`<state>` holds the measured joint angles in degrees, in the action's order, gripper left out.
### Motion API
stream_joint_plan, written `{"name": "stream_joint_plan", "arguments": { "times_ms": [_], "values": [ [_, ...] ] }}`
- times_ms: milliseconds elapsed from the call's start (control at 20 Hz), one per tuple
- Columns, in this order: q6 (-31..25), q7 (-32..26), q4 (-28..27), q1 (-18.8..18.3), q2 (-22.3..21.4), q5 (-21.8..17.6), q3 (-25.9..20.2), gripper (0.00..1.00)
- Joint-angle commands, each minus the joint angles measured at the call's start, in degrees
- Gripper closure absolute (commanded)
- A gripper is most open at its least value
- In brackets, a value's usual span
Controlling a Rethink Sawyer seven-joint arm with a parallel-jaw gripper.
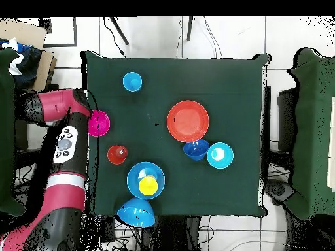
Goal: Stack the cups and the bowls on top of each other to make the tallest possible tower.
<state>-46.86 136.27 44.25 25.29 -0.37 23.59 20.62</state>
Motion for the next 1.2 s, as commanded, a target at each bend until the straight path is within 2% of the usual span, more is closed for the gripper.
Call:
{"name": "stream_joint_plan", "arguments": {
  "times_ms": [50, 800, 1200],
  "values": [
    [3.6, -14.7, 7.5, -2.8, -2.5, -7.3, -10.7, 1.0],
    [5.7, -14.6, 14.6, -6.3, -8.0, -14.9, -15.4, 1.0],
    [9.6, -15.1, 21.8, -9.4, -12.0, -19.5, -18.6, 1.0]
  ]
}}
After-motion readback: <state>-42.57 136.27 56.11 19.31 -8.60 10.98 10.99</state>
